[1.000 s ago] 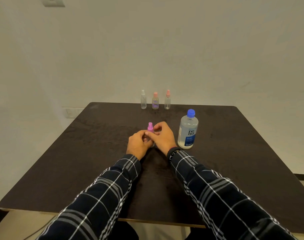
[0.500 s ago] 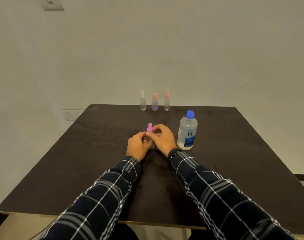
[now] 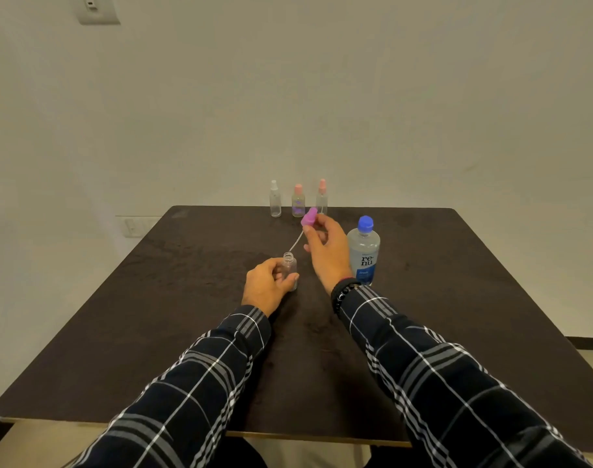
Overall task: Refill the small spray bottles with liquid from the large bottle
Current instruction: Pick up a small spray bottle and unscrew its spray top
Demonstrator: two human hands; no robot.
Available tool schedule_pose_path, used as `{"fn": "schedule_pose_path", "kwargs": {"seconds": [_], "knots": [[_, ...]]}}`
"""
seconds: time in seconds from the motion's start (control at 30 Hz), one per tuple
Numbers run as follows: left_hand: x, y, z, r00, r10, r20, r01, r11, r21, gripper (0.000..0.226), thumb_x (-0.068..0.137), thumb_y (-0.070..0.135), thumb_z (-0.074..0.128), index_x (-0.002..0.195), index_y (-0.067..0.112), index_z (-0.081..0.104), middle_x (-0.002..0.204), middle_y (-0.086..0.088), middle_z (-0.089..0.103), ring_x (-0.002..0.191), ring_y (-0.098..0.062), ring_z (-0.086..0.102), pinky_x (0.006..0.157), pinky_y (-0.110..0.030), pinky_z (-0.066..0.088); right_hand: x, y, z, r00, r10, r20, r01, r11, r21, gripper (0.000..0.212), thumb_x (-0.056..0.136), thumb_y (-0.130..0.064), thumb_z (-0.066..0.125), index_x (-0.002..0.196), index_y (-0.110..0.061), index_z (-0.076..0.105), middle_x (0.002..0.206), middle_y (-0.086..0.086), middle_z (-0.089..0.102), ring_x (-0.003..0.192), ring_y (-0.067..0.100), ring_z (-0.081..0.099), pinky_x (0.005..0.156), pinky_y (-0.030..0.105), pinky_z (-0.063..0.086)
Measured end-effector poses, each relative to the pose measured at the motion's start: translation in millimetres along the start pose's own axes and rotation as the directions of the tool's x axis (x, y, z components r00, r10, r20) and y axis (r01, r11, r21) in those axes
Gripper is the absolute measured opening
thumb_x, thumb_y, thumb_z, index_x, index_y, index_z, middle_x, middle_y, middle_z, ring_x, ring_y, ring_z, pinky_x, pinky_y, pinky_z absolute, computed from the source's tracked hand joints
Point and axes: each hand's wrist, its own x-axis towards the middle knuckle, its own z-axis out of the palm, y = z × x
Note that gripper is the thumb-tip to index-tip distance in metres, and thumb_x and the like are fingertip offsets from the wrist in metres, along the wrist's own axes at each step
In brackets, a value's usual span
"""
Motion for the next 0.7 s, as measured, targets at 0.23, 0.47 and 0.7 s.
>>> {"fn": "schedule_pose_path", "kwargs": {"seconds": [0.23, 0.47, 0.7], "knots": [[0, -2, 0, 1.000, -0.010, 0.011, 0.010, 1.000, 0.000, 0.037, 0.086, 0.025, 0.078, 0.121, 0.021, 0.067, 0.105, 0.006, 0.070, 0.094, -0.003, 0.065, 0.093, -0.026, 0.054, -1, -13, -11, 0.995, -0.095, 0.008, 0.095, 0.979, -0.182, 0.019, 0.096, -0.026, 0.062, 0.115, -0.025, 0.060, 0.114, -0.001, 0.061, 0.091, 0.003, 0.061, 0.079, 0.015, 0.052], [-1, 0, 0, 0.999, 0.032, 0.010, -0.032, 0.999, 0.010, 0.034, 0.086, 0.022, 0.079, 0.118, 0.019, 0.068, 0.102, 0.007, 0.070, 0.086, 0.002, 0.063, 0.085, -0.017, 0.053, -2, 15, -4, 0.984, 0.173, 0.045, -0.098, 0.728, -0.678, 0.031, 0.093, -0.042, 0.060, 0.093, -0.013, 0.070, 0.085, 0.006, 0.070, 0.080, 0.022, 0.067, 0.071, 0.035, 0.055], [-1, 4, 2, 1.000, 0.002, -0.015, -0.001, 0.998, 0.057, 0.038, 0.085, 0.021, 0.078, 0.122, 0.016, 0.068, 0.104, 0.002, 0.073, 0.086, -0.003, 0.065, 0.082, -0.013, 0.050, -16, 34, -1, 0.964, 0.264, 0.029, -0.120, 0.530, -0.839, 0.041, 0.098, -0.048, 0.053, 0.108, -0.011, 0.066, 0.104, 0.011, 0.069, 0.096, 0.027, 0.066, 0.082, 0.038, 0.055]]}}
